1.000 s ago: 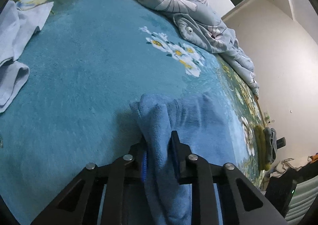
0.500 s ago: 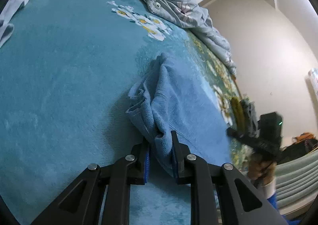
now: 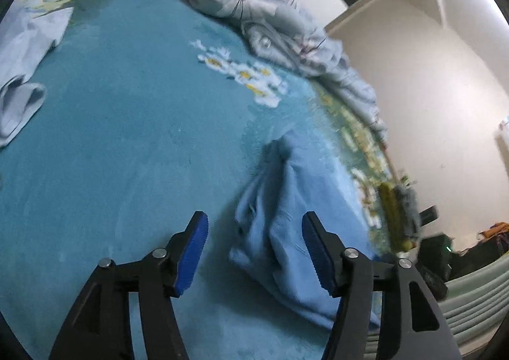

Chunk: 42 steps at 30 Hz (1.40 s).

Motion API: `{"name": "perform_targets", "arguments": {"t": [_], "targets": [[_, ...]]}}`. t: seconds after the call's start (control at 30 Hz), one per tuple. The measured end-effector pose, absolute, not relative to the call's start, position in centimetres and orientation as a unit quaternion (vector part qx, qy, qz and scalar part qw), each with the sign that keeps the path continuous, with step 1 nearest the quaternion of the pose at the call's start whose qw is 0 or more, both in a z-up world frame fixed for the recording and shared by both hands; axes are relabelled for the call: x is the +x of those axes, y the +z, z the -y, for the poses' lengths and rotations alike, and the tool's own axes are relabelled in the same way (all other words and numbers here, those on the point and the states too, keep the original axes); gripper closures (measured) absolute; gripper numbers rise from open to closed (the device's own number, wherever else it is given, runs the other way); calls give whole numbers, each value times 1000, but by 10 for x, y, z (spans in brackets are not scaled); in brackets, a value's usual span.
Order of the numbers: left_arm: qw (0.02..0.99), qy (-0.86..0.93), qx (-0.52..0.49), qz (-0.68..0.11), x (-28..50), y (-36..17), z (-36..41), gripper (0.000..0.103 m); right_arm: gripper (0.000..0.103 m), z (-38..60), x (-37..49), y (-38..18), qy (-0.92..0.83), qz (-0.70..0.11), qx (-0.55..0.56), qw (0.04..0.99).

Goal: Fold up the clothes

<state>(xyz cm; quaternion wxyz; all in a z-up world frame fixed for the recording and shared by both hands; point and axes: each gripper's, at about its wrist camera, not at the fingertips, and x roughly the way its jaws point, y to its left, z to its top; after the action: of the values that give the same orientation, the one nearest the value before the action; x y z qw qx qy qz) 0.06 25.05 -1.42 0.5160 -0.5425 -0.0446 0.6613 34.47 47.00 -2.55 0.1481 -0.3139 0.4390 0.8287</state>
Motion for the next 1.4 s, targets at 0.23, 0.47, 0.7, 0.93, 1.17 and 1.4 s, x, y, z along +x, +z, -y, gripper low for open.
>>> {"name": "perform_targets", "arguments": {"t": [0.23, 0.47, 0.7, 0.93, 1.17, 1.4], "targets": [[539, 627, -558, -69, 10, -37, -313, 40, 40, -434, 338, -48, 811, -487, -296, 133], [554, 631, -540, -64, 19, -39, -323, 46, 36, -413, 321, -48, 818, -485, -270, 152], [550, 646, -527, -49, 31, -33, -318, 86, 66, -413, 322, -48, 808, -502, -259, 167], [540, 673, -505, -24, 45, -14, -286, 91, 87, -422, 315, -28, 821, -485, -261, 148], [525, 709, -468, 46, 57, 13, -201, 91, 87, -412, 293, 13, 857, -422, -289, 61], [485, 734, -470, 75, 59, -6, -145, 91, 88, -390, 252, 11, 868, -368, -333, -17]]}}
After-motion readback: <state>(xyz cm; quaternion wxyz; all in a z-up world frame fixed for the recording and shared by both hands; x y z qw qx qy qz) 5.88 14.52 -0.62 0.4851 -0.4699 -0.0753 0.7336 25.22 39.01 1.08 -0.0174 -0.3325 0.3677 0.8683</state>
